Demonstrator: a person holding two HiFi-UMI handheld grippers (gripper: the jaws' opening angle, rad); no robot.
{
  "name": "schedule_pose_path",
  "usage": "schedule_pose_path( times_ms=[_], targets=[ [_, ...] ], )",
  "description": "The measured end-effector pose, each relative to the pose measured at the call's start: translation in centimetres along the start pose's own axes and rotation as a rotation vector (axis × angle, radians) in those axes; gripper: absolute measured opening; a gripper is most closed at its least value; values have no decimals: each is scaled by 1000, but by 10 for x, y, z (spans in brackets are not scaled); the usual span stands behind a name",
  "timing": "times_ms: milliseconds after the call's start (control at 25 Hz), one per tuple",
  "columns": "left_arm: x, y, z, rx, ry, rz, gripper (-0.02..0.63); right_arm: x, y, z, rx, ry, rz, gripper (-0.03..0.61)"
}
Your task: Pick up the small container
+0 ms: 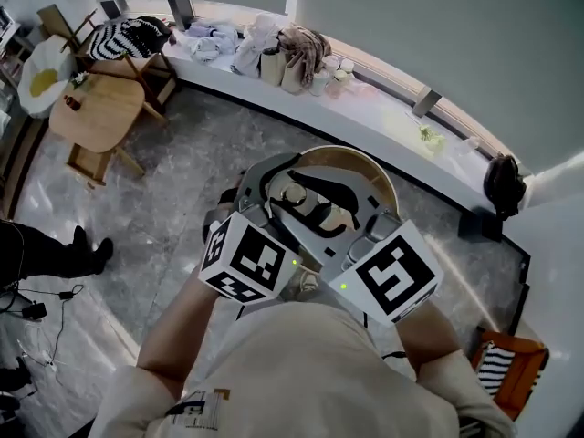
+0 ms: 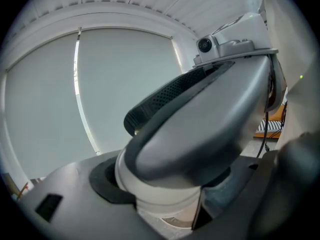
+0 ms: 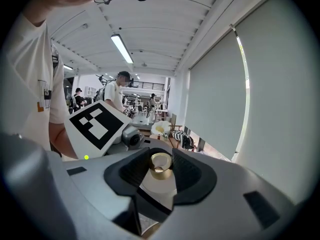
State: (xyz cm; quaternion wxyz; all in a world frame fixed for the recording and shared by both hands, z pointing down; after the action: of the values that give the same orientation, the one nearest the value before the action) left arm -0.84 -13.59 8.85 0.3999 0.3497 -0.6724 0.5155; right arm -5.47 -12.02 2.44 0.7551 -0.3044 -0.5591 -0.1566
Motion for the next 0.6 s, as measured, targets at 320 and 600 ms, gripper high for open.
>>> schedule_pose_path(
  times_ms=[320, 600],
  targets=[
    [-6, 11, -15, -6, 35, -11, 348, -7, 12, 13, -37, 15, 4, 140],
    [16, 5, -21, 42, 87, -8, 348, 14, 4, 19, -61, -33, 43, 140]
  ],
)
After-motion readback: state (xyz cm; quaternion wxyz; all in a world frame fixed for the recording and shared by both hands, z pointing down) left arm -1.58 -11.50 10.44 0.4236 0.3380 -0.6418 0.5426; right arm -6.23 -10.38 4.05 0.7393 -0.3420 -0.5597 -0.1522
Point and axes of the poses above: the fingertips, and each gripper's own axes: y backward along the fingers, z to its left, x out of its underside, the point moved 2 cm from there along y, backward along the fingers, and after that the axes turned 12 degrees about x, right-handed, at the moved point
